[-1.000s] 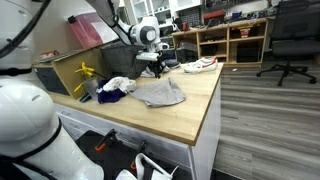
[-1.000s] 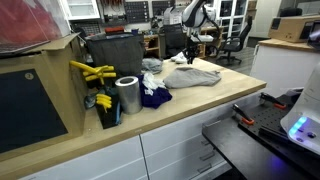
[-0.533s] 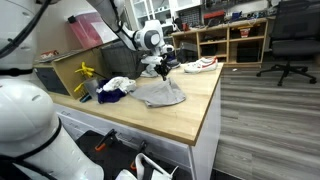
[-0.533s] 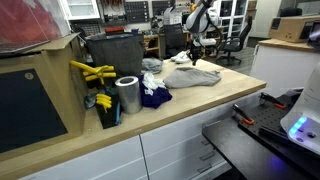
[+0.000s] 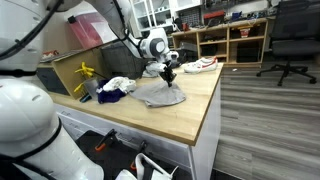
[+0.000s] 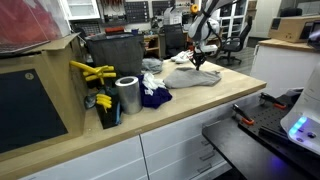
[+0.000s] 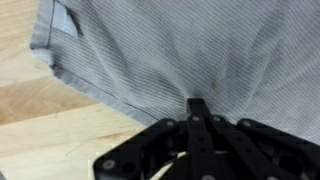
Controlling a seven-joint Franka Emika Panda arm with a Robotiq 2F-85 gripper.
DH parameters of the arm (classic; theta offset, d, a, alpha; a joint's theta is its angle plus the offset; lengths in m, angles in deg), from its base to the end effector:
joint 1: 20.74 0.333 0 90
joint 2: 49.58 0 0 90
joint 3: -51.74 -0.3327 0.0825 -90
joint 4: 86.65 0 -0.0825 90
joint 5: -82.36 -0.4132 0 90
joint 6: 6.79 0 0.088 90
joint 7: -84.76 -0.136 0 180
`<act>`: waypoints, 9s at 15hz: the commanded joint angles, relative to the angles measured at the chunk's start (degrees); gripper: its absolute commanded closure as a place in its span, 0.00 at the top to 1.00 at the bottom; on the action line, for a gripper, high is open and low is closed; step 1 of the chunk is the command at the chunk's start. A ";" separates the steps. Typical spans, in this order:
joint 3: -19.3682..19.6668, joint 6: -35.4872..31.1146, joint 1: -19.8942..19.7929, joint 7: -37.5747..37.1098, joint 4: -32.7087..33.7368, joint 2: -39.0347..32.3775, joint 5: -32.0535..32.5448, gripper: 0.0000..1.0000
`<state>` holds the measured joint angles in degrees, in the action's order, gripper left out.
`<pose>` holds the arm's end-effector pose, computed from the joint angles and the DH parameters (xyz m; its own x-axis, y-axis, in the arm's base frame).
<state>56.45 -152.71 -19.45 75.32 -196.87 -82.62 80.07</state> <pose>0.6573 -0.0384 0.1546 0.9695 -0.2397 0.0517 -0.2406 -0.9705 0.0125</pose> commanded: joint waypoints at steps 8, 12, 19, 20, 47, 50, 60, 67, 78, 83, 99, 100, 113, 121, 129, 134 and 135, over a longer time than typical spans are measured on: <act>1.38 -0.88 0.40 -2.30 5.43 -7.15 0.75 0.00; 1.64 -0.96 0.08 -2.12 5.98 -7.63 0.84 0.00; 4.61 -1.40 -0.02 -2.36 8.87 -8.96 2.59 0.00; 5.34 -1.46 -0.05 -2.44 9.59 -9.35 3.12 0.00; -0.54 15.75 -4.36 -1.98 11.02 -6.57 -3.60 0.00; 0.36 13.94 -4.46 -2.05 11.02 -8.37 -2.38 0.00; 4.48 11.65 -4.74 -2.34 13.20 -9.53 2.83 0.00; 1.79 13.21 -4.91 1.24 8.97 -4.50 2.07 0.34; -5.66 33.17 -1.42 15.78 -7.82 12.03 6.63 1.00; -4.79 32.95 0.69 16.16 -15.68 14.73 19.45 1.00; -5.00 8.80 3.84 9.90 -25.38 14.07 44.43 1.00; -4.67 8.13 3.84 9.59 -25.08 13.71 44.98 1.00; -4.29 8.07 1.87 9.36 -24.06 13.36 39.13 0.01; -10.09 23.89 -0.97 29.41 -21.16 16.79 12.73 0.01; -9.85 52.86 -3.60 46.97 -9.58 17.19 3.27 0.01; -9.16 64.10 -4.59 50.78 -3.95 15.45 -0.93 0.01; -9.08 64.98 -4.62 50.61 -3.37 15.22 -1.44 0.01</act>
<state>47.05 -92.46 -23.77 124.75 -203.66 -65.89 80.73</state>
